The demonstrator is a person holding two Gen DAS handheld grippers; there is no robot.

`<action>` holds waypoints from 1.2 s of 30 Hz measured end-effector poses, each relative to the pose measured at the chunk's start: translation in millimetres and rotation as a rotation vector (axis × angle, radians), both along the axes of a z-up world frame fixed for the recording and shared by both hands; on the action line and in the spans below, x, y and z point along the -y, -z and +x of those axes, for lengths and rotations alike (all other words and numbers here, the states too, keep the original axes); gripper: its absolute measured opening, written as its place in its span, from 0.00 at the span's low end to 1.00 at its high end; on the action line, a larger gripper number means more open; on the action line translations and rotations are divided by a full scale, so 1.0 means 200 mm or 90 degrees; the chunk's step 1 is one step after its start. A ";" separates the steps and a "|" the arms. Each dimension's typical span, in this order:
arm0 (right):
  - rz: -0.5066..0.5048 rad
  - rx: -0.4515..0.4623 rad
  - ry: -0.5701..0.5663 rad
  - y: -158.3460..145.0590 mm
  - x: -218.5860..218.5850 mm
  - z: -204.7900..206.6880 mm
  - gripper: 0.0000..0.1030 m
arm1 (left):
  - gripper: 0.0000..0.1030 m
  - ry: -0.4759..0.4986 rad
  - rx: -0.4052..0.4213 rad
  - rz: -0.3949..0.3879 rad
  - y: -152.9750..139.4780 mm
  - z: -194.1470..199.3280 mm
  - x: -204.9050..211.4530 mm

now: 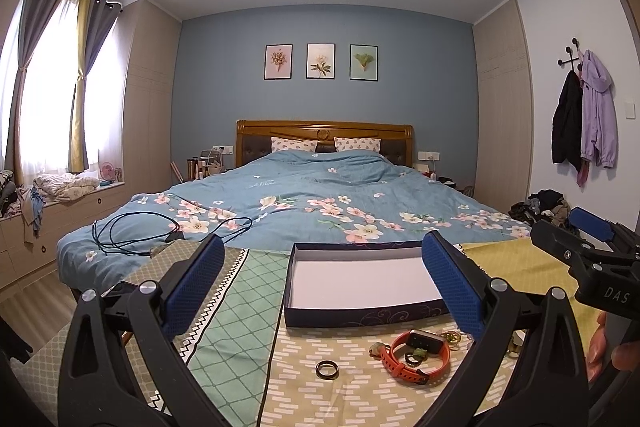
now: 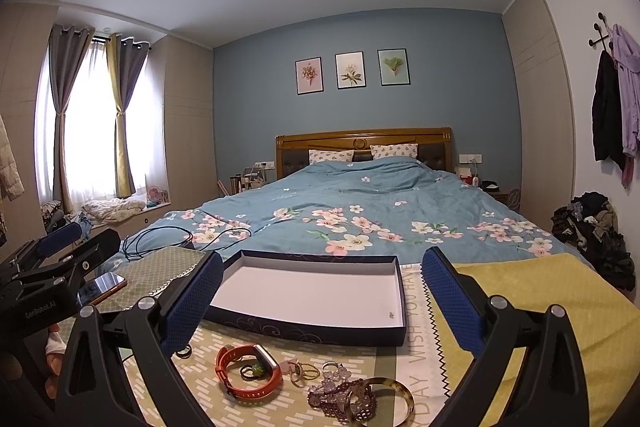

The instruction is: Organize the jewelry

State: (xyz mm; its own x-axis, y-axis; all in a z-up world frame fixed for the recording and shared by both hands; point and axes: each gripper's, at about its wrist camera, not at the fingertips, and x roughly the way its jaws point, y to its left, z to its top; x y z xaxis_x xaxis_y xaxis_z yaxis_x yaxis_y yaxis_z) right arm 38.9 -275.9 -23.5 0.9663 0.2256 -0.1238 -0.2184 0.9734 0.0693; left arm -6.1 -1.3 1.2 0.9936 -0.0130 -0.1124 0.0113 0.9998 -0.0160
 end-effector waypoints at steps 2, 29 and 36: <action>0.000 0.000 0.001 0.00 0.00 0.00 0.93 | 0.94 0.001 0.000 0.001 0.00 0.00 0.00; 0.006 -0.004 -0.003 0.01 0.00 0.01 0.93 | 0.94 0.002 0.005 0.005 0.02 0.02 0.01; 0.005 -0.006 -0.003 0.01 0.00 0.01 0.93 | 0.94 0.003 0.004 0.005 0.02 0.01 0.01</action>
